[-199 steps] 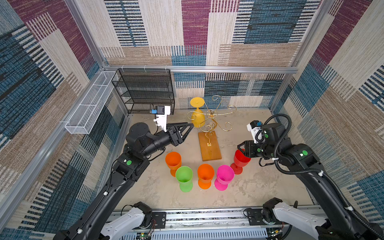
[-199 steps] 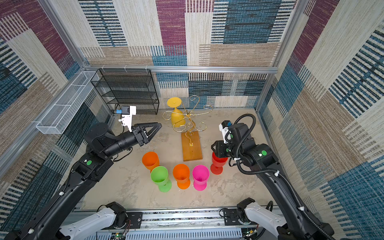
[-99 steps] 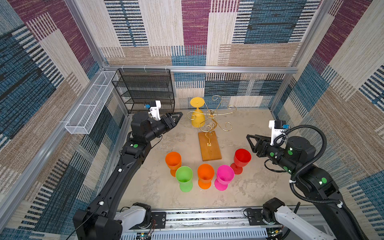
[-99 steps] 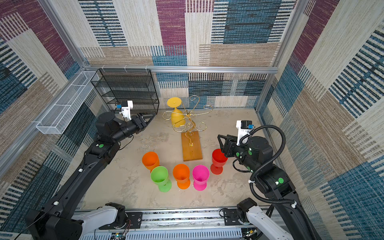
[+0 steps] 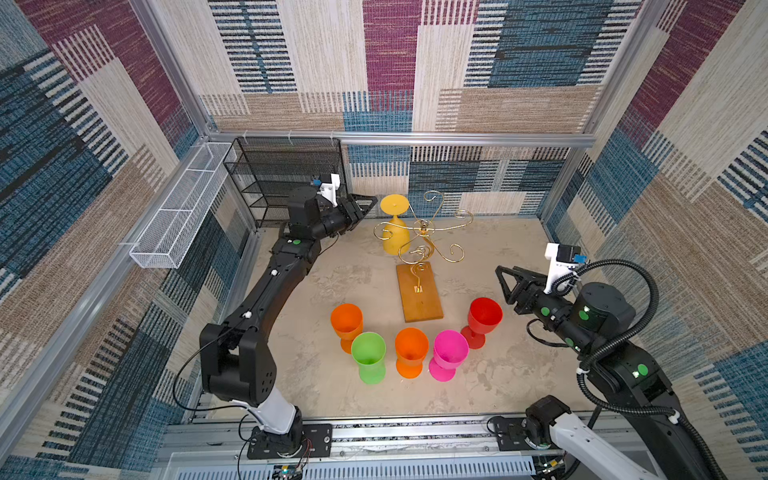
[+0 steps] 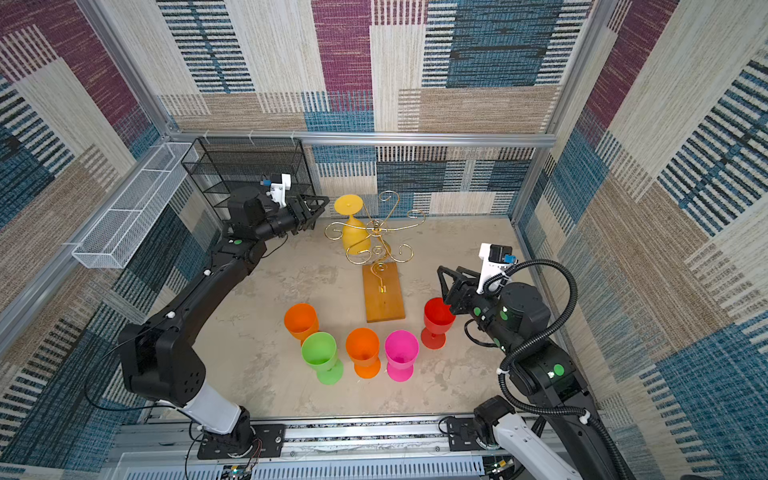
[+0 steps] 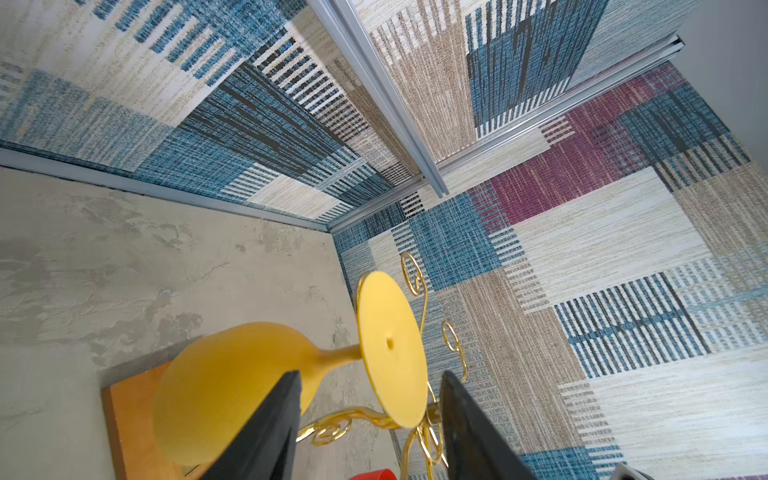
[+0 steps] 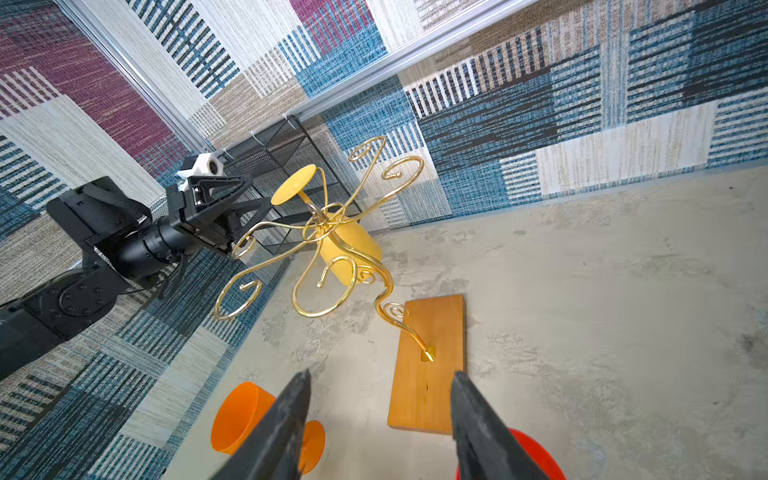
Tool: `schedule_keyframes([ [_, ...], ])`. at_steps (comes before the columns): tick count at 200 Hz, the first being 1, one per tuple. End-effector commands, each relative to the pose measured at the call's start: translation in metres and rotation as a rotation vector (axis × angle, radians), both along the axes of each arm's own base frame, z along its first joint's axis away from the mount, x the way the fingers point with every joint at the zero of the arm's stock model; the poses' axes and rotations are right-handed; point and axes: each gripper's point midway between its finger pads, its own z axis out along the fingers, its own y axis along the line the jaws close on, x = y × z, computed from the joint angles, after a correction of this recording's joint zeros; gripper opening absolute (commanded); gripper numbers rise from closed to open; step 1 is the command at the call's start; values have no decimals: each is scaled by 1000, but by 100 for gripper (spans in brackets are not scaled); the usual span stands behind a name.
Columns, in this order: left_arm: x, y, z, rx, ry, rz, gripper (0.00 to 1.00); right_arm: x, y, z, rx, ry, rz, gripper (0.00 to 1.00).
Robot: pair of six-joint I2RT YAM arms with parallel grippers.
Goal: Take the wine glass off the wine glass rack
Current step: 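Reach the left gripper to the yellow glass foot on the rack, then close the left gripper on the yellow glass foot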
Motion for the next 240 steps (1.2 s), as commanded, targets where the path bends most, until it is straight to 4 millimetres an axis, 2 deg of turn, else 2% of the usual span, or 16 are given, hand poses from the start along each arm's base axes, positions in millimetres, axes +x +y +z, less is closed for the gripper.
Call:
schedule_keyframes([
  [1,2,-9,14,-55,-36,-70,57,1,-4,11,22,-43,-24,57],
  [39,11,-13,6,-68,-24,-83,57,2,-3,5,17,-32,-24,57],
  [72,7,-18,12,-91,-33,-111,55,4,-2,2,15,-29,-21,58],
  [118,2,-25,8,-91,-19,-139,49,6,0,-3,11,-13,-14,58],
  [240,1,-29,3,-83,10,-158,22,7,1,-11,1,8,-15,59],
])
